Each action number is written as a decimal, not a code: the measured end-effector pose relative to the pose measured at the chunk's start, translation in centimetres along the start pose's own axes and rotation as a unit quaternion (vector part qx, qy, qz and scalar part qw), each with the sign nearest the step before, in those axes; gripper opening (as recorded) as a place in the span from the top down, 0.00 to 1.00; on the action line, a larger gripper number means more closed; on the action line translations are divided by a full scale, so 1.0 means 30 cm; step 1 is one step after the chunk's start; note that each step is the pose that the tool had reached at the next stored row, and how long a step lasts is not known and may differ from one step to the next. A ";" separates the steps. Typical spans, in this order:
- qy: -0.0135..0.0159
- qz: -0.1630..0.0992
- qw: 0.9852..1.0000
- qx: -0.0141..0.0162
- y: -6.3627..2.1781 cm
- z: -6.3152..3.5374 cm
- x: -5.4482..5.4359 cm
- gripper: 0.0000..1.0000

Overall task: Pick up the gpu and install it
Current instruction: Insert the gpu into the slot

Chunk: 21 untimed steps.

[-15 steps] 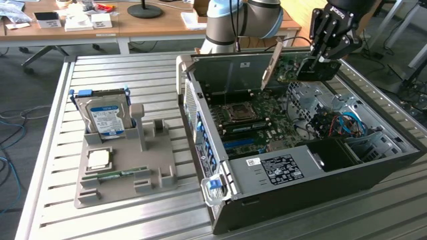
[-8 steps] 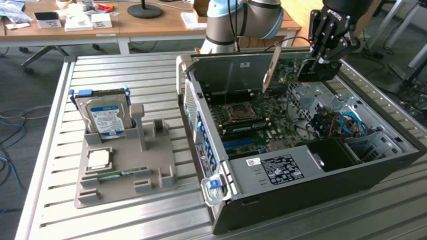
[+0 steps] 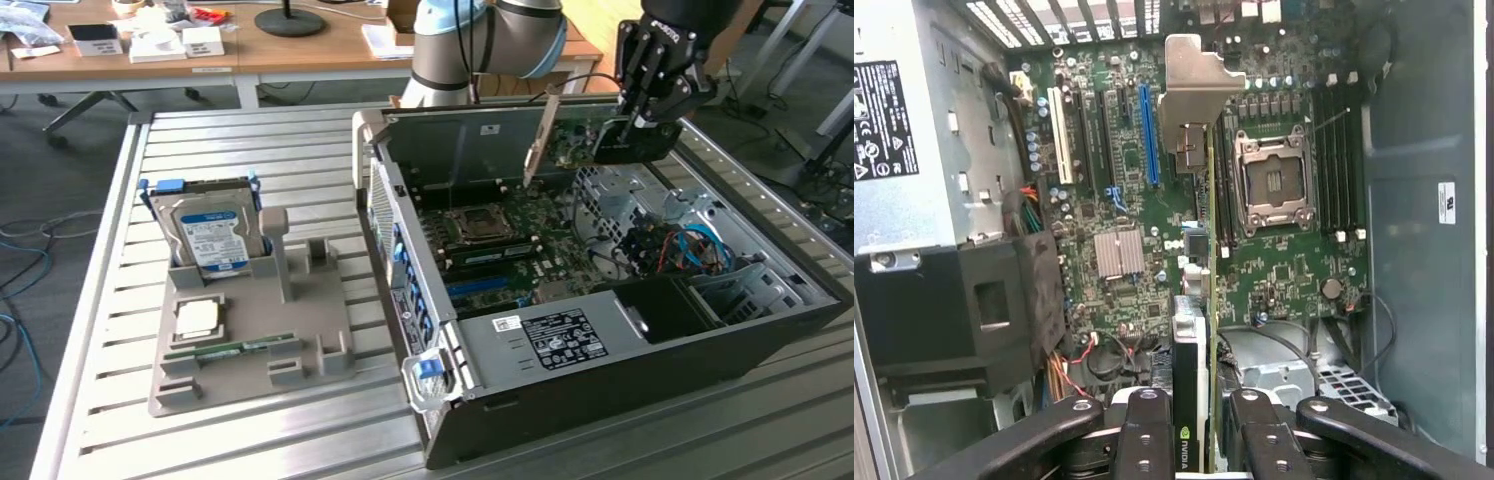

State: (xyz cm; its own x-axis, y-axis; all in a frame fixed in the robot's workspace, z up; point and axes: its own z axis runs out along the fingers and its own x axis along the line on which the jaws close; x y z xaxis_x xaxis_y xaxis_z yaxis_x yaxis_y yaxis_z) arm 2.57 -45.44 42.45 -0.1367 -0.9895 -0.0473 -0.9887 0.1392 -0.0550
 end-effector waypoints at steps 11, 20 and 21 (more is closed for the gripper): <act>-0.001 -0.026 1.000 -0.001 0.021 0.014 0.004 0.73; -0.001 -0.026 1.000 -0.001 0.024 0.014 0.004 0.73; -0.001 -0.026 1.000 -0.001 0.028 0.014 0.005 0.73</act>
State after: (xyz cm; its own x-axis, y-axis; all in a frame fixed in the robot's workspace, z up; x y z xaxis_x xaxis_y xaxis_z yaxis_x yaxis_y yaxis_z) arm 1.75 -45.44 41.97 -0.0854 -0.9952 -0.0473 -0.9946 0.0880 -0.0551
